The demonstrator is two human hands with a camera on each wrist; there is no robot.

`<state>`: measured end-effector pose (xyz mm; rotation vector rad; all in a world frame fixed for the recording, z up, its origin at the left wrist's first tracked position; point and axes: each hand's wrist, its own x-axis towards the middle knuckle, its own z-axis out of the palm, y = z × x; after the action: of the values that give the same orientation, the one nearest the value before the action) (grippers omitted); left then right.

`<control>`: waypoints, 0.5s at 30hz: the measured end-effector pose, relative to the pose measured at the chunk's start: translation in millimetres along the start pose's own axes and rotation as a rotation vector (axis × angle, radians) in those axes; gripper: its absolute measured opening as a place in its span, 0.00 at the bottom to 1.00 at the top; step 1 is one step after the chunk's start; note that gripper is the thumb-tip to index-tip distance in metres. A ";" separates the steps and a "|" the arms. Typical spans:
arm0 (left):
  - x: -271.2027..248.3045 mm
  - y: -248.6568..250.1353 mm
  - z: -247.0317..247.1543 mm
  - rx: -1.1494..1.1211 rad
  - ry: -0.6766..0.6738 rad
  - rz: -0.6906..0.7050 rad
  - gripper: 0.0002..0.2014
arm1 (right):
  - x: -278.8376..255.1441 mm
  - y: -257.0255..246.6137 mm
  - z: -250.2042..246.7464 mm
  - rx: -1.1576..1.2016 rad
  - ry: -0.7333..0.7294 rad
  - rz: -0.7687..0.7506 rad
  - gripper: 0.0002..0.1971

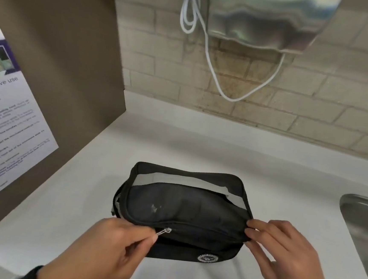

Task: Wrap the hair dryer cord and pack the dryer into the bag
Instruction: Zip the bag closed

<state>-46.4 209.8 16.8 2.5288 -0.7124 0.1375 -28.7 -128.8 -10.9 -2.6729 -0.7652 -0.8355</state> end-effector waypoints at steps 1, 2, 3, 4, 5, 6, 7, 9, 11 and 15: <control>-4.1 -6.3 -8.0 0.005 0.000 -0.013 0.12 | 0.3 0.4 -0.4 -0.017 0.007 -0.003 0.09; -8.3 -12.8 -15.0 -0.003 0.000 -0.026 0.12 | 1.1 0.8 -1.3 -0.033 0.013 -0.004 0.09; -12.7 -20.3 -21.5 -0.018 0.004 -0.039 0.11 | 1.4 1.3 -2.1 -0.046 0.018 -0.003 0.09; -16.8 -27.6 -28.3 -0.033 0.011 -0.051 0.10 | 2.4 1.5 -3.1 -0.055 0.017 0.001 0.09; -20.8 -34.6 -34.6 -0.045 0.023 -0.063 0.10 | 3.1 1.7 -4.2 -0.062 0.008 0.008 0.10; -24.1 -40.4 -40.0 -0.058 0.038 -0.075 0.10 | 4.3 1.6 -5.8 -0.063 -0.014 0.021 0.11; -27.0 -44.4 -43.3 -0.073 0.054 -0.084 0.09 | 5.7 0.6 -8.0 -0.057 -0.047 0.040 0.12; -29.7 -46.4 -43.4 -0.114 0.079 -0.090 0.08 | 12.7 -7.9 -16.0 -0.023 -0.141 0.085 0.14; -30.7 -44.9 -36.9 -0.168 0.083 -0.100 0.07 | 25.3 -27.8 -23.2 0.045 -0.181 0.096 0.18; -31.7 -44.9 -26.6 -0.278 0.059 -0.110 0.09 | 53.9 -95.9 -5.3 0.290 -0.048 0.042 0.15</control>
<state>-49.5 270.6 12.8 2.2817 -0.5284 0.0689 -45.8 -28.5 31.4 -2.4493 -0.7725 -0.6002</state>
